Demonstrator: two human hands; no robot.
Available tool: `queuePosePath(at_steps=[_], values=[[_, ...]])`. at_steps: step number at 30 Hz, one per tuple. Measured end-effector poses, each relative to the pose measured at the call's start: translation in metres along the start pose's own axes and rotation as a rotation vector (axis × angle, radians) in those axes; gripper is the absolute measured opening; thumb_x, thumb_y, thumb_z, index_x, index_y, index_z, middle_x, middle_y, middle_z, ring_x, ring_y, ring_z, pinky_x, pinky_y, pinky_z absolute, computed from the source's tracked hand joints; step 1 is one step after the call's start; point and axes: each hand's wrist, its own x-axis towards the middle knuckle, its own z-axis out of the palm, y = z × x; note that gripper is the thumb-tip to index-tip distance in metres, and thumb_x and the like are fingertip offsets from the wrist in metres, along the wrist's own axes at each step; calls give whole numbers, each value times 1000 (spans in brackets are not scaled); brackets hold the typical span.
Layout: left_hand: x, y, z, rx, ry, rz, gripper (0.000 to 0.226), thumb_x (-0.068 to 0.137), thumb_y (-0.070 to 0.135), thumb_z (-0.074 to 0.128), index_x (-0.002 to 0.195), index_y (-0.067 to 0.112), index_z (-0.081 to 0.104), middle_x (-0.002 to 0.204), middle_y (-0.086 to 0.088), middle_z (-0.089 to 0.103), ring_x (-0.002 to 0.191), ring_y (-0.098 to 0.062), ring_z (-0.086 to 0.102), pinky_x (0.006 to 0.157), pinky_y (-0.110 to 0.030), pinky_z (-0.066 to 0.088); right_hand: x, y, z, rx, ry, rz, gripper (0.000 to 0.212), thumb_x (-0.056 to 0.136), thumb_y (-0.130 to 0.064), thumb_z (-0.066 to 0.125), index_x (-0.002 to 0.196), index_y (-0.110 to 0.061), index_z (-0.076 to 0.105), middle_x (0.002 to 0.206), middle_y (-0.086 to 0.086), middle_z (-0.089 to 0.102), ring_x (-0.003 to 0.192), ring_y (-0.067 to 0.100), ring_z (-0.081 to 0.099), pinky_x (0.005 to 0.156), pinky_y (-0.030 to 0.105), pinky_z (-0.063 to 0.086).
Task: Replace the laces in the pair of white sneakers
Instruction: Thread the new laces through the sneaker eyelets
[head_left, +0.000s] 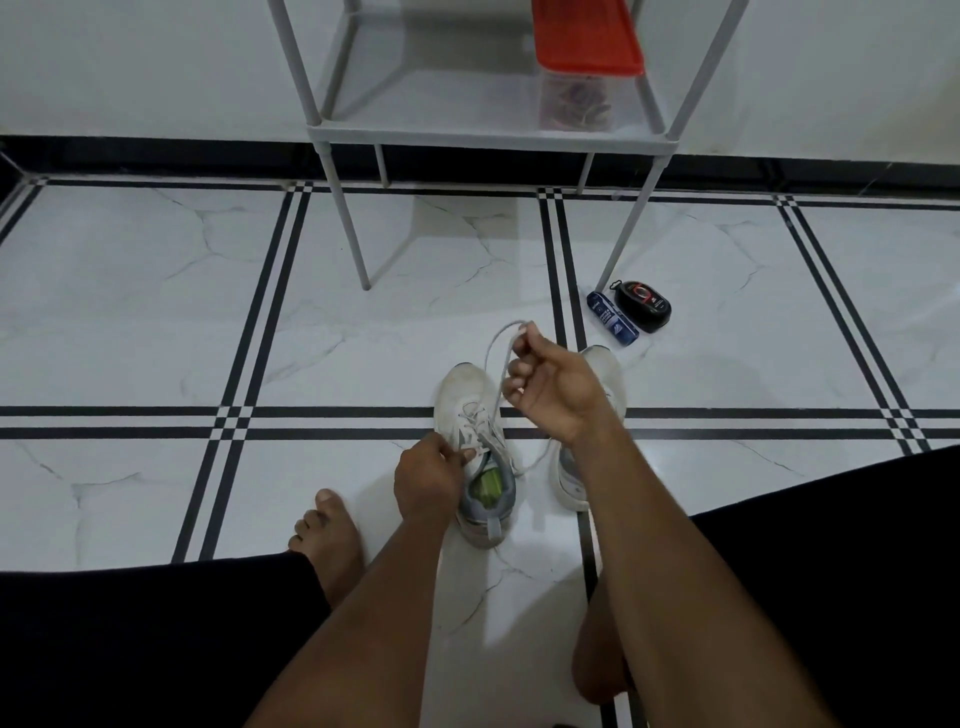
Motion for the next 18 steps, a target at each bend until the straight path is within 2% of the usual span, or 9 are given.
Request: queuePosePath(at_steps=[1,2,4,5,7,9,12,16,18], values=[[0,-1,0,8,0,1,37,86,49,81,81,19,61,84,-4,71,81,-31,65,69,-35,50,5,-5,-1,-58,89,-22,17,99,-32,76,104,-16,74,96,-4,64,70,11,46,64,25,43],[0,-1,0,14,3,-1,37,86,49,81,82,18,61,83,-4,71,81,-30,65,69,-35,50,8,-5,-2,-241,237,-21,25,97,-38,78,104,-14,75,99,-2,66,72,12,49,64,27,46],[0,-1,-1,23,2,-3,38,86,50,81,82,17,61,83,-4,70,81,-30,65,70,-35,50,15,7,-13,-801,522,14,45,92,-52,78,89,-8,72,88,3,68,70,17,56,63,34,49],[1,0,-1,25,3,2,38,85,49,81,81,17,61,83,-4,70,81,-30,65,70,-36,50,15,18,-20,-1020,577,31,54,89,-60,78,81,-7,69,78,6,69,66,20,61,62,35,50],[1,1,-2,35,3,0,38,85,49,81,80,17,61,83,-3,69,81,-28,62,69,-35,46,14,45,-32,-1185,530,72,60,84,-63,80,76,-5,70,72,11,73,66,26,71,61,35,50],[2,1,-2,39,-3,-4,37,85,48,81,79,18,59,81,-1,67,80,-27,60,68,-33,41,14,66,-41,-1229,474,95,52,83,-49,84,74,0,73,73,14,74,67,24,68,63,34,50],[2,0,0,48,-3,6,37,86,48,81,78,19,58,82,-2,68,80,-27,59,67,-33,41,16,75,-43,-1235,487,71,29,83,-22,81,87,6,78,71,10,70,66,18,62,60,32,47],[5,-3,3,119,-22,10,39,88,51,77,81,17,59,86,-5,70,85,-32,64,71,-39,51,10,53,-29,-762,391,65,9,90,-11,78,97,-6,79,77,0,64,61,12,46,56,28,36],[7,-1,3,143,-42,-1,37,87,52,77,83,19,60,88,-4,70,88,-31,64,75,-39,53,7,43,-26,-672,310,51,4,91,-12,78,94,-12,76,78,1,63,62,13,46,56,27,36]])
